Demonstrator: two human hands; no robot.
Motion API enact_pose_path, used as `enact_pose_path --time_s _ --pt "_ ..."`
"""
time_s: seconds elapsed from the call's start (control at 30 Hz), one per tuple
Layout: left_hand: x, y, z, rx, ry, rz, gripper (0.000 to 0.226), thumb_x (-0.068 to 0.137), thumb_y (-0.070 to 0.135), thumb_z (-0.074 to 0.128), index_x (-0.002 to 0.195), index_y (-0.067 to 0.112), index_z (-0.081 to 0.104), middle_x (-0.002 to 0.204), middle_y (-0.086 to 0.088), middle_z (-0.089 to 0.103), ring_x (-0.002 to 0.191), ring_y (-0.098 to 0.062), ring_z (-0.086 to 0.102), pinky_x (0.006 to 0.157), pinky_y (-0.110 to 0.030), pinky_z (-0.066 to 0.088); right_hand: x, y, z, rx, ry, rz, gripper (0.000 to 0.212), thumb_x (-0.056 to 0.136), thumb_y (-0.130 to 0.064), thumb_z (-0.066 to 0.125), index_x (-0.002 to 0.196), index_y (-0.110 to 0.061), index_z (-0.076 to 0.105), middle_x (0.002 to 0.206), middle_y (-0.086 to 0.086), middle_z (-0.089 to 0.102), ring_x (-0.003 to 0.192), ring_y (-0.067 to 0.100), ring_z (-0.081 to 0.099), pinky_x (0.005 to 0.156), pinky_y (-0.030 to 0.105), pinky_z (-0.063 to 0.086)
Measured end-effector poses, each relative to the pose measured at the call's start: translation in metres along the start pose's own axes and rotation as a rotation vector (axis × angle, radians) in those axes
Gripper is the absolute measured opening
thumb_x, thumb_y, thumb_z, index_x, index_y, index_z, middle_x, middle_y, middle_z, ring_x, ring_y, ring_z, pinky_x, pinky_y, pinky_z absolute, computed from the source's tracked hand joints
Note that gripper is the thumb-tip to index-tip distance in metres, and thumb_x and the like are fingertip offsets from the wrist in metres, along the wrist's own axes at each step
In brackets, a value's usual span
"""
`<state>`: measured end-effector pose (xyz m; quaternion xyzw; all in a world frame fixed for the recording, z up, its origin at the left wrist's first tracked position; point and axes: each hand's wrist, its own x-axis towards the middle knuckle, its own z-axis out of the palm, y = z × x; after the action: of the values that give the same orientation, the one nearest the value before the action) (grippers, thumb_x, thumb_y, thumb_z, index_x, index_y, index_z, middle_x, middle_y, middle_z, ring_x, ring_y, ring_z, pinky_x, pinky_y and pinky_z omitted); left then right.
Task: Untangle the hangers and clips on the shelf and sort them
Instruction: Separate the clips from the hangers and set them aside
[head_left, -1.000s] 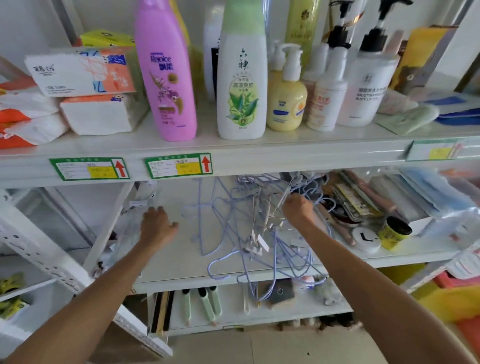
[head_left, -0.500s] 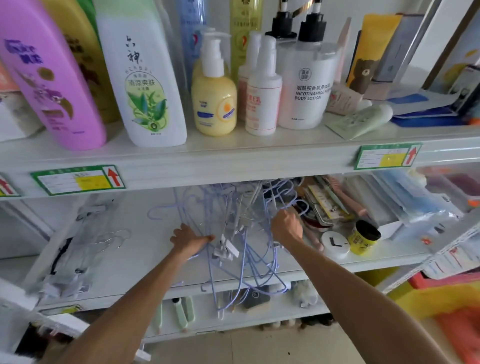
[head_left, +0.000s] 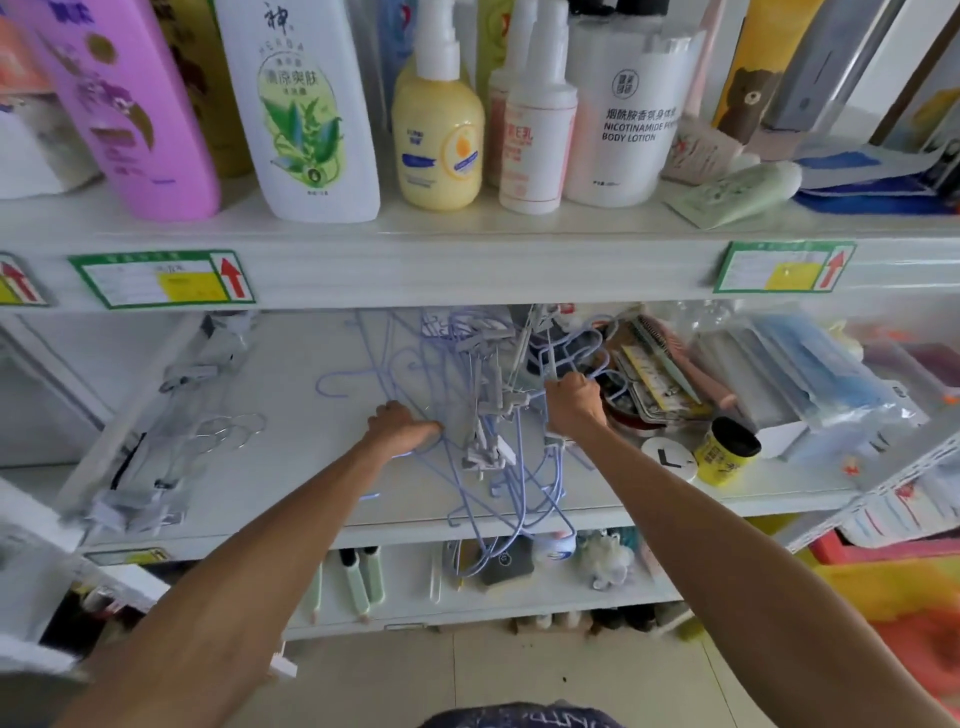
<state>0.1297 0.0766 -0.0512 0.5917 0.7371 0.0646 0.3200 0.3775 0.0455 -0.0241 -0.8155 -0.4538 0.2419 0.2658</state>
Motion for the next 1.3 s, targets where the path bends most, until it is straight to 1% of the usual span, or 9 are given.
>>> enact_pose_path --time_s 0.2,0.37,0.5,0.73,0.87,0.93,1.03,1.2,1.3 --pt "-0.011 -0.010 -0.006 -0.025 -0.024 0.080 0.073 0.082 0.045 0.071 0.134 -0.001 0.049 0.137 -0.021 0.053 0.124 -0.032 0.054 0.082 -0.028 0.044 -0.005 0.004 0.010 0.010 0.042 -0.009 0.034 0.098 -0.018 0.041 0.109 0.006 0.062 0.110 0.023 0.057 0.084 0.028 0.045 0.074 0.034 0.041" --pt "-0.011 -0.025 -0.006 -0.046 -0.076 0.161 0.069 0.070 0.059 0.071 0.117 0.009 0.060 0.116 -0.013 0.066 0.104 -0.028 0.063 0.068 -0.028 0.045 0.001 -0.008 0.019 0.007 0.075 -0.048 0.035 0.101 -0.015 0.034 0.120 0.000 0.059 0.123 0.020 0.059 0.109 0.035 0.055 0.082 0.035 0.040" --pt "0.012 -0.040 -0.001 0.008 -0.098 0.188 0.073 0.051 0.065 0.062 0.107 0.018 0.065 0.105 -0.011 0.070 0.095 -0.026 0.067 0.073 -0.033 0.055 0.008 -0.018 0.031 -0.096 0.067 -0.099 0.037 0.102 -0.015 0.033 0.125 0.000 0.057 0.128 0.020 0.056 0.119 0.036 0.051 0.094 0.037 0.041" --pt "-0.017 -0.033 -0.014 0.021 -0.100 0.235 0.051 0.070 0.044 0.068 0.105 0.008 0.061 0.098 -0.008 0.067 0.091 -0.026 0.064 0.061 -0.027 0.042 0.006 -0.033 0.033 -0.103 0.107 0.073 0.038 0.101 -0.008 0.038 0.138 -0.005 0.050 0.137 0.018 0.046 0.121 0.033 0.053 0.090 0.037 0.048" --pt "-0.013 -0.043 -0.015 0.016 -0.092 0.238 0.061 0.064 0.051 0.068 0.111 0.013 0.060 0.110 -0.006 0.067 0.098 -0.023 0.063 0.079 -0.031 0.051 0.002 -0.014 0.043 0.004 0.191 0.045 0.036 0.102 -0.014 0.040 0.132 -0.003 0.056 0.126 0.017 0.057 0.116 0.031 0.056 0.082 0.034 0.044" --pt "-0.016 -0.043 -0.017 0.025 -0.085 0.248 0.051 0.077 0.041 0.070 0.114 0.009 0.056 0.112 -0.008 0.062 0.103 -0.027 0.060 0.076 -0.029 0.046 -0.005 -0.005 0.050 0.174 0.220 0.044 0.037 0.103 -0.024 0.040 0.117 0.001 0.062 0.115 0.019 0.062 0.111 0.036 0.058 0.088 0.039 0.046" --pt "-0.016 -0.043 -0.015 0.045 -0.082 0.248 0.042 0.084 0.031 0.069 0.115 0.007 0.054 0.109 -0.009 0.059 0.102 -0.027 0.058 0.072 -0.028 0.039 -0.016 0.006 0.053 0.302 0.317 0.013 0.029 0.099 -0.013 0.042 0.092 0.006 0.062 0.089 0.017 0.056 0.093 0.038 0.057 0.081 0.047 0.048" --pt "-0.014 -0.044 -0.016 0.062 -0.078 0.269 0.042 0.086 0.033 0.068 0.113 0.007 0.051 0.114 -0.013 0.058 0.094 -0.027 0.053 0.069 -0.029 0.035 -0.018 0.006 0.051 0.259 0.333 -0.063 0.029 0.098 -0.013 0.040 0.082 0.001 0.060 0.082 0.017 0.058 0.073 0.026 0.047 0.062 0.031 0.030" --pt "-0.014 -0.045 -0.016 0.066 -0.077 0.283 0.037 0.085 0.034 0.069 0.105 0.010 0.049 0.117 -0.014 0.059 0.095 -0.026 0.053 0.071 -0.029 0.036 -0.006 0.001 0.052 0.339 0.336 -0.010 0.037 0.100 -0.023 0.040 0.079 0.002 0.058 0.085 0.020 0.061 0.074 0.028 0.050 0.065 0.034 0.037"
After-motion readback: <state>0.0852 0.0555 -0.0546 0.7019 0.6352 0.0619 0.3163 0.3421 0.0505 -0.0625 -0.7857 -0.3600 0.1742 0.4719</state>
